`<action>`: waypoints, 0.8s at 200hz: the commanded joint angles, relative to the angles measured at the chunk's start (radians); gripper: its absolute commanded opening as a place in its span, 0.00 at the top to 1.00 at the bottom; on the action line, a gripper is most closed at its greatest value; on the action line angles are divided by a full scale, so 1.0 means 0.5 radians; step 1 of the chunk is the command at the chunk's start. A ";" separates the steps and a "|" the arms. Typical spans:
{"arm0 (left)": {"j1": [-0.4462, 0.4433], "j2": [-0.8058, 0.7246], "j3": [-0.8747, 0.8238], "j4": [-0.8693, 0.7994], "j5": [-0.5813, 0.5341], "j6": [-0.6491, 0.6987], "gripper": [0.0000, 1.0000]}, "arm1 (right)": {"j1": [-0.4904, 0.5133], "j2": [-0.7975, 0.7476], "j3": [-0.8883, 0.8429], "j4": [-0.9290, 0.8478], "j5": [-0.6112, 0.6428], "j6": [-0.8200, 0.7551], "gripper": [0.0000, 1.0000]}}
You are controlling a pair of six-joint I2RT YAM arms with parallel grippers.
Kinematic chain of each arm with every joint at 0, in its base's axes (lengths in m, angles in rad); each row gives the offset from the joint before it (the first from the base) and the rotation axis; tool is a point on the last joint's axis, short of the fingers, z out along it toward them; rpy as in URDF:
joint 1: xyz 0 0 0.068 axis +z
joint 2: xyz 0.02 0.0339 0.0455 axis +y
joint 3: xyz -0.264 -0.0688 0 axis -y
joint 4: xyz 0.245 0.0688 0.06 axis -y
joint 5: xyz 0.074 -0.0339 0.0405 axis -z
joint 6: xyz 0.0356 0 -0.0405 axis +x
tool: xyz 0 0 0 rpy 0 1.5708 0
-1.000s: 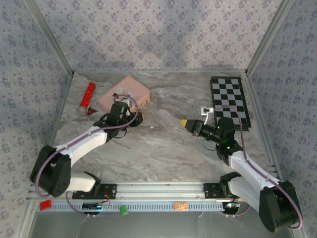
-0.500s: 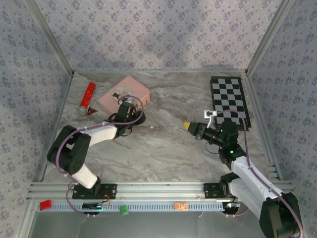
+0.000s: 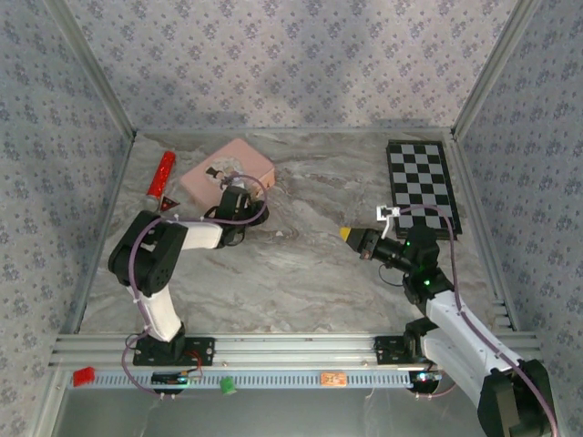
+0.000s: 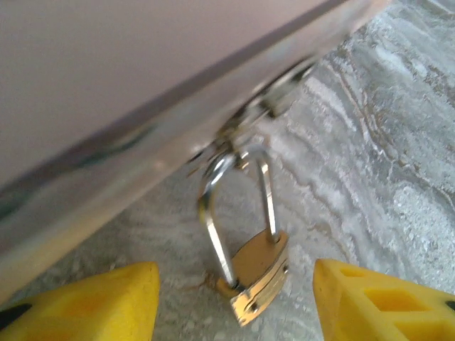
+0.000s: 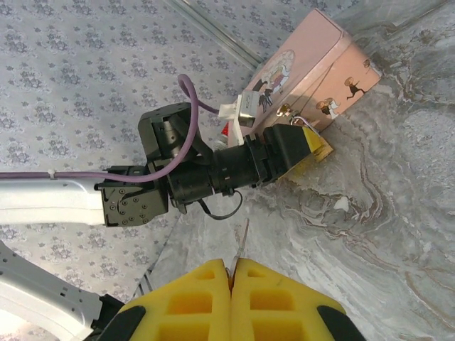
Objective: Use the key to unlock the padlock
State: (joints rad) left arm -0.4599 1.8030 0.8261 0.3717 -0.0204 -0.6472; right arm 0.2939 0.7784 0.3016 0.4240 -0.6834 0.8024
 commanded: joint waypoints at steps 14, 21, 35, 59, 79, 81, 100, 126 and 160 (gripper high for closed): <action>0.164 0.076 0.144 0.116 0.161 0.176 0.40 | -0.014 -0.003 0.025 -0.048 0.035 -0.047 1.00; 0.192 0.087 0.164 0.105 0.203 0.197 0.40 | -0.014 0.008 0.035 -0.053 0.033 -0.052 1.00; 0.225 0.106 0.197 0.051 0.221 0.216 0.40 | -0.014 0.023 0.052 -0.062 0.037 -0.059 1.00; 0.239 0.121 0.195 0.053 0.242 0.221 0.40 | -0.014 0.049 0.064 -0.052 0.057 -0.060 1.00; 0.246 0.143 0.161 0.132 0.256 0.171 0.41 | -0.012 0.082 0.078 -0.027 0.048 -0.050 1.00; 0.249 0.148 0.156 0.146 0.257 0.161 0.41 | -0.012 0.085 0.080 -0.026 0.048 -0.049 1.00; 0.286 0.197 0.103 0.329 0.360 0.010 0.41 | -0.008 0.094 0.090 -0.020 0.041 -0.049 1.00; 0.303 0.287 0.054 0.570 0.403 -0.163 0.41 | -0.002 0.091 0.099 -0.026 0.038 -0.047 1.00; 0.306 0.377 0.024 0.735 0.397 -0.300 0.44 | 0.003 0.064 0.093 -0.041 0.038 -0.044 1.00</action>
State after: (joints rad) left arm -0.3138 1.9347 0.8536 0.6395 0.1593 -0.7231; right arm 0.2939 0.8265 0.3199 0.4065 -0.6682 0.7921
